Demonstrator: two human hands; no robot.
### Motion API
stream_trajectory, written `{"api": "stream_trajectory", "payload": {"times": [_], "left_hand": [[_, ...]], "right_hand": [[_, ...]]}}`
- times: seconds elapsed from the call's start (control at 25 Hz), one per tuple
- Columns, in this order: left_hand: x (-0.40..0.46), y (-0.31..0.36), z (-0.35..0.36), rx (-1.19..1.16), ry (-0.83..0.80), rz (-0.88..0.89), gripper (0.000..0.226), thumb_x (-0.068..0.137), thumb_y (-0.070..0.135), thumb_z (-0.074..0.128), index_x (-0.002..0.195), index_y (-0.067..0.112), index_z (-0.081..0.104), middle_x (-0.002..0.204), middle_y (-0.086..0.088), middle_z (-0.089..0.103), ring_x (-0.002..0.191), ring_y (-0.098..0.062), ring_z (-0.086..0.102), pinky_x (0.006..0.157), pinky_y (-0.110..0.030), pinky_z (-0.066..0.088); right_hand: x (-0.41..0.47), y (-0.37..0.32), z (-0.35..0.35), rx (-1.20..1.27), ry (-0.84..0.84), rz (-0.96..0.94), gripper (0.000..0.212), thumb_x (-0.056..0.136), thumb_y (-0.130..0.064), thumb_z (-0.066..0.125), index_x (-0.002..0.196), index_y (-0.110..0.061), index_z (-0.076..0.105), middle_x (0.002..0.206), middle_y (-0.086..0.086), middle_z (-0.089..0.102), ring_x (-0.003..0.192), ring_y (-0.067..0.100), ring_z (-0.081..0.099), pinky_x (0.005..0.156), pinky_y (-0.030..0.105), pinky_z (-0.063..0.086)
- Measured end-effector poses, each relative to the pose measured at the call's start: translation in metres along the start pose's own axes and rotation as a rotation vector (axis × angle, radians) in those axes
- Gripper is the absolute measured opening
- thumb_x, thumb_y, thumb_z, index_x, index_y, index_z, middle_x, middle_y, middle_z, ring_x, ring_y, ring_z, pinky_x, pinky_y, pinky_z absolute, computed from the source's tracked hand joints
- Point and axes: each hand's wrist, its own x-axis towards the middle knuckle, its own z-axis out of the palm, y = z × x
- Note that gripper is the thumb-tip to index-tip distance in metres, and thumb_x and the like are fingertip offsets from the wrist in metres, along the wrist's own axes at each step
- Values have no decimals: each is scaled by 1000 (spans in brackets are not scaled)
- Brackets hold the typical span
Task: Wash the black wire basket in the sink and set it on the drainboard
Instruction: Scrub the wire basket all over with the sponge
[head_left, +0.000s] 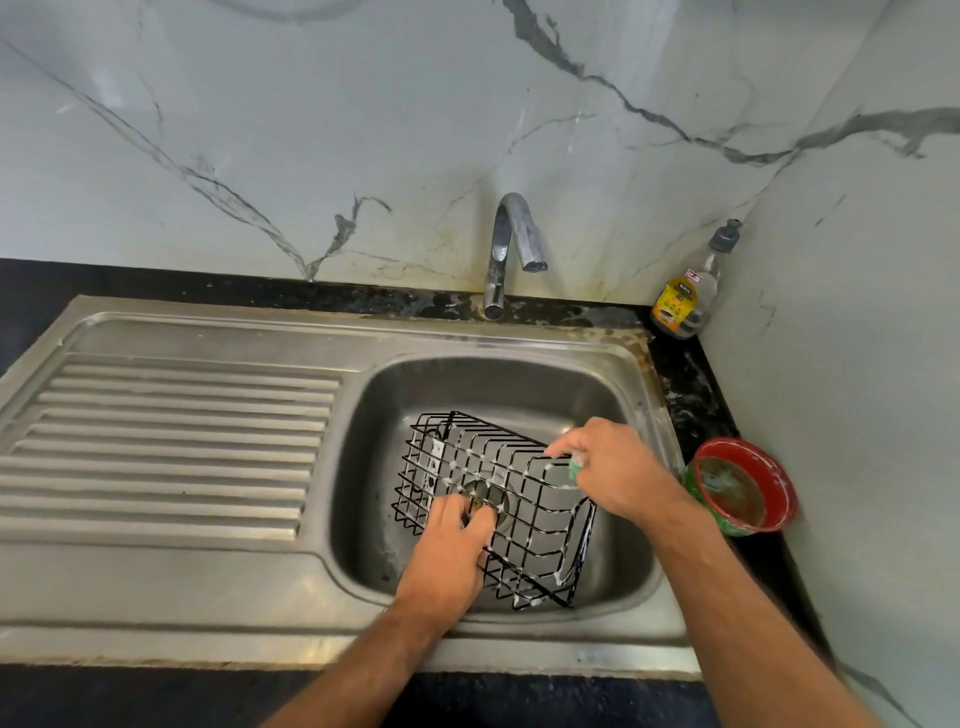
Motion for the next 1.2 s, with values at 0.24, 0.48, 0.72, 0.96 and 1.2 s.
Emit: {"api": "stream_trajectory", "payload": {"times": [0.24,0.48,0.72,0.96,1.2], "left_hand": [[2,0,-1,-1,26,-51,34,80,-5,47,104,19,46,123,-3,38,117,-19,36,95,-32,50],[21,-6,-6,235,-73,-56,49,96,-6,43,139,16,34,160,-10,19,156,-27,8,115,-45,42],[25,-23,-3,399,-272,12,50,105,23,47,147,16,21,164,-15,9,156,-34,3,104,-43,53],[29,-13,-7,69,-374,-109,57,97,-5,45,144,26,35,143,-11,29,89,-22,59,82,-35,54],[24,-14,-9,-450,-153,-187,62,88,13,73,131,42,38,132,4,34,110,-12,55,91,-21,49]], "right_hand": [[-10,-22,10,-93,37,-84,27,85,-1,55,91,-25,65,95,-5,47,86,18,54,71,22,36],[-3,-28,36,-173,94,1,26,90,0,51,107,-18,59,116,4,44,103,22,52,90,29,47],[-3,-18,56,-58,36,77,24,89,2,55,102,-18,57,120,5,41,102,21,55,95,33,50],[10,0,50,-55,80,107,27,89,8,53,99,-17,58,117,6,44,86,13,52,90,27,50],[-3,-6,59,-203,26,-4,23,93,-5,57,115,-12,57,121,8,43,107,18,48,101,34,49]]}}
